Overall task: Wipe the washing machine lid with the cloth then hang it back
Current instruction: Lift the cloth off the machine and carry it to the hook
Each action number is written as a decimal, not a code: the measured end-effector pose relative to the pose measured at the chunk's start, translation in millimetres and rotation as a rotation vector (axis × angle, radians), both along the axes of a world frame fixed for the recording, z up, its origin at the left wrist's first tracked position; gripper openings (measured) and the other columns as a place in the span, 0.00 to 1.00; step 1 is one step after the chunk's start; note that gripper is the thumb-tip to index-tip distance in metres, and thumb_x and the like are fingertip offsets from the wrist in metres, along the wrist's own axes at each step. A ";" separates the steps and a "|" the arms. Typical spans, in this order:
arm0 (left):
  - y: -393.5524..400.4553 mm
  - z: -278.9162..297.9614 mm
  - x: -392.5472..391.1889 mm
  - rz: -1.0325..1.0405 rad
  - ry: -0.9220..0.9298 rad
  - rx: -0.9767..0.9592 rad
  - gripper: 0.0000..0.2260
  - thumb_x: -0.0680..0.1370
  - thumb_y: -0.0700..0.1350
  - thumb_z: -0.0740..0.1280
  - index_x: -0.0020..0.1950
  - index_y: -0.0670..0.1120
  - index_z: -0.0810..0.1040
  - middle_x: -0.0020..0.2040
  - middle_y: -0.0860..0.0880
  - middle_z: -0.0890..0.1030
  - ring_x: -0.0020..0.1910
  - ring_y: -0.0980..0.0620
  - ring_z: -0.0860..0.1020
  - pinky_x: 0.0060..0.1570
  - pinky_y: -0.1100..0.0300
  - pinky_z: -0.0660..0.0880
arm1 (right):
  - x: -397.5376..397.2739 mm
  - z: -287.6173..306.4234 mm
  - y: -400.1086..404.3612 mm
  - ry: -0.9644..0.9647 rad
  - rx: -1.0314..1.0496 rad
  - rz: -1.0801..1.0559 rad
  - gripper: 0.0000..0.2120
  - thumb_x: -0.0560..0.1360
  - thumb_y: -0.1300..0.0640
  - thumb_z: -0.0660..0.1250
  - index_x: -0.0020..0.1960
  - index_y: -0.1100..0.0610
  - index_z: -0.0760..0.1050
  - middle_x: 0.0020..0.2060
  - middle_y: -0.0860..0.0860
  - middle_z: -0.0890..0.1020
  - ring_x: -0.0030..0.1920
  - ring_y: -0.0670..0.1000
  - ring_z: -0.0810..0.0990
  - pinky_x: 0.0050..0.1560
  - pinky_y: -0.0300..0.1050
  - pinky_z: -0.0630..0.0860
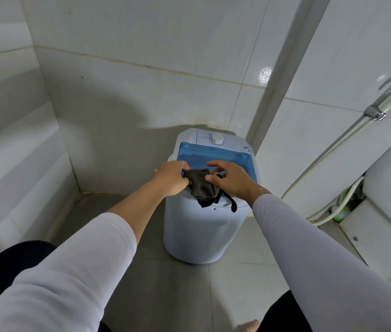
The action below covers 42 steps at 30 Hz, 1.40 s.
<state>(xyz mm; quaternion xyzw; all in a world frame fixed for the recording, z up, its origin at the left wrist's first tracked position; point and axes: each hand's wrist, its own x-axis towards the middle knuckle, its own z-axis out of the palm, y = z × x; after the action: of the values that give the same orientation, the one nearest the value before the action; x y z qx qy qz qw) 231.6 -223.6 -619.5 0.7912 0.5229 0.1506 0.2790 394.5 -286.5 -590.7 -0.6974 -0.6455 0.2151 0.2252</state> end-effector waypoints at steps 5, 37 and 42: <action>4.4 0.8 -16.6 -0.013 -0.053 -0.029 0.10 0.76 0.43 0.66 0.57 0.50 0.78 0.60 0.48 0.79 0.59 0.46 0.75 0.59 0.52 0.71 | -13.5 -1.1 10.7 -0.085 -0.032 0.083 0.21 0.75 0.54 0.67 0.67 0.50 0.72 0.59 0.54 0.79 0.61 0.53 0.75 0.62 0.42 0.66; 136.7 120.8 -137.4 0.208 -0.216 0.164 0.11 0.76 0.46 0.69 0.57 0.46 0.81 0.50 0.50 0.79 0.51 0.52 0.76 0.55 0.60 0.70 | -94.7 110.4 175.0 0.381 0.114 0.247 0.11 0.73 0.48 0.68 0.42 0.56 0.80 0.38 0.47 0.80 0.39 0.46 0.78 0.38 0.34 0.73; 178.3 122.1 -147.4 0.259 -0.196 0.113 0.11 0.75 0.45 0.71 0.56 0.46 0.81 0.51 0.48 0.80 0.52 0.50 0.77 0.58 0.57 0.72 | -108.8 107.3 227.0 0.372 0.043 0.284 0.11 0.74 0.48 0.68 0.40 0.56 0.80 0.35 0.48 0.80 0.35 0.44 0.77 0.32 0.30 0.74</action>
<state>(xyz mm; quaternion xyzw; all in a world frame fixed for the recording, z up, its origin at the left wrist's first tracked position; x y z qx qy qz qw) 84.2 -45.3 -497.4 0.7131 0.5816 0.2908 0.2620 285.6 -59.5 -483.4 -0.5431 -0.6889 0.3557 0.3226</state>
